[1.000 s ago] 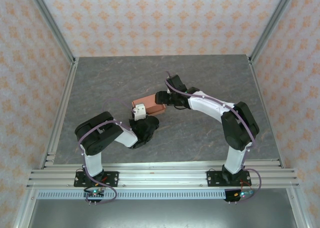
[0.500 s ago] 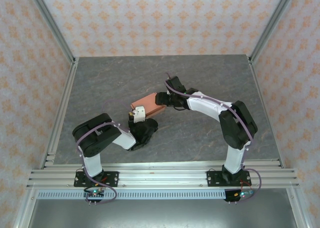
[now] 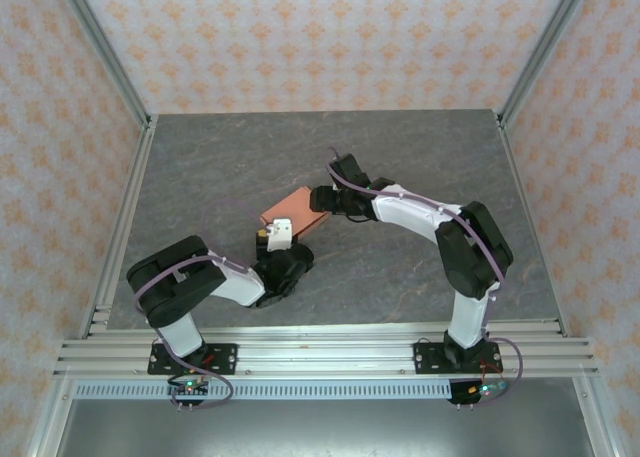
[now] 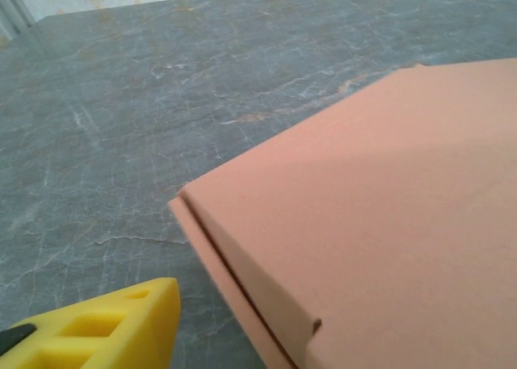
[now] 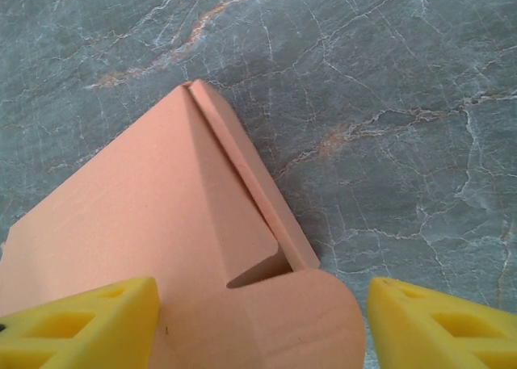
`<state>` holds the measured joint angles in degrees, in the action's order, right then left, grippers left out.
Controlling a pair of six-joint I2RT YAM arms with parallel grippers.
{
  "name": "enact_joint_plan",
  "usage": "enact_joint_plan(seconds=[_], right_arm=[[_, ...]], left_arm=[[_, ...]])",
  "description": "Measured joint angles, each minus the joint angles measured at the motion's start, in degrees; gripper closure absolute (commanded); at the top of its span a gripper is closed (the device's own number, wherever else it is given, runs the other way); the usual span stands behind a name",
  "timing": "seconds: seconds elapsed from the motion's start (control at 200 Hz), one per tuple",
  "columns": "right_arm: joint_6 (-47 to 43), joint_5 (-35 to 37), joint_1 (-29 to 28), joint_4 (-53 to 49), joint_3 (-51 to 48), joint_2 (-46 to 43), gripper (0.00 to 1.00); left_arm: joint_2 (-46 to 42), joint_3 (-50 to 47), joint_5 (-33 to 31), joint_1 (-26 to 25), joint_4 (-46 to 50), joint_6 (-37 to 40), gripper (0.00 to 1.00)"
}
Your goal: Fold the paper box
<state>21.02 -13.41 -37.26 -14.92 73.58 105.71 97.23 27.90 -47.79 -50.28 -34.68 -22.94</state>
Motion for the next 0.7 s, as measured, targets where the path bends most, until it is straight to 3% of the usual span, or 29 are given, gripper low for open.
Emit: enact_joint_plan(seconds=[0.701], right_arm=[[0.00, 0.11, -0.26, 0.44, 0.35, 1.73, 0.33]], left_arm=[[-8.22, -2.47, 7.87, -0.74, 8.85, -0.09, 0.20]])
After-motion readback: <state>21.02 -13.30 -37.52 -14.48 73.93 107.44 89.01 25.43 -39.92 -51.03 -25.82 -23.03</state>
